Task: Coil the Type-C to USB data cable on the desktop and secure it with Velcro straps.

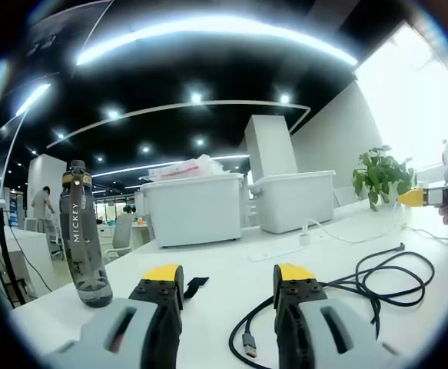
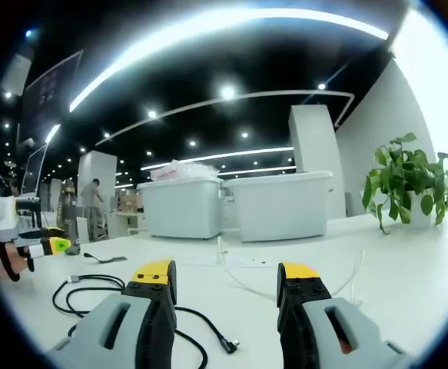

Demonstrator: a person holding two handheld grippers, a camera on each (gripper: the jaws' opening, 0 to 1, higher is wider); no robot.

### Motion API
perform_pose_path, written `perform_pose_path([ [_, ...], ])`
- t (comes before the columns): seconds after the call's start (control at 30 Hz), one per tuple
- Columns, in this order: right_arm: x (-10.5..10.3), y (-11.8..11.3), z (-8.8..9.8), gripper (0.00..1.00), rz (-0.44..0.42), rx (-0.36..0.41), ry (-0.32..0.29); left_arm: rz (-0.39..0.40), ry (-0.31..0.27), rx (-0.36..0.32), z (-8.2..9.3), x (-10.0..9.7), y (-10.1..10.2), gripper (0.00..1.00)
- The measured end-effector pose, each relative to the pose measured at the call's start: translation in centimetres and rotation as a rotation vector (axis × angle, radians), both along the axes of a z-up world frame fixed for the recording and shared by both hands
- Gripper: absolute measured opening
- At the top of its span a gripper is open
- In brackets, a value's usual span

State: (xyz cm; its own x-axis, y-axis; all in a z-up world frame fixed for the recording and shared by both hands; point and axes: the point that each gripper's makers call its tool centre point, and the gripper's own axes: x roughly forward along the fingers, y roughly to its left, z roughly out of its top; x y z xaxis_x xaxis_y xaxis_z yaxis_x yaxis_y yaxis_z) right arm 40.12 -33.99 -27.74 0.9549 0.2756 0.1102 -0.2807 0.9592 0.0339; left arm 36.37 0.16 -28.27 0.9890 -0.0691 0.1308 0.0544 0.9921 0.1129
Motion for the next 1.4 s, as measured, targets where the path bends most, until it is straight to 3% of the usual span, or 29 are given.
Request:
perform_pose_path([
  [1.4, -0.06, 0.6, -0.33, 0.51, 0.032, 0.013, 0.017, -0.004, 0.015, 0.007, -0.34, -0.02, -0.24, 0.47],
])
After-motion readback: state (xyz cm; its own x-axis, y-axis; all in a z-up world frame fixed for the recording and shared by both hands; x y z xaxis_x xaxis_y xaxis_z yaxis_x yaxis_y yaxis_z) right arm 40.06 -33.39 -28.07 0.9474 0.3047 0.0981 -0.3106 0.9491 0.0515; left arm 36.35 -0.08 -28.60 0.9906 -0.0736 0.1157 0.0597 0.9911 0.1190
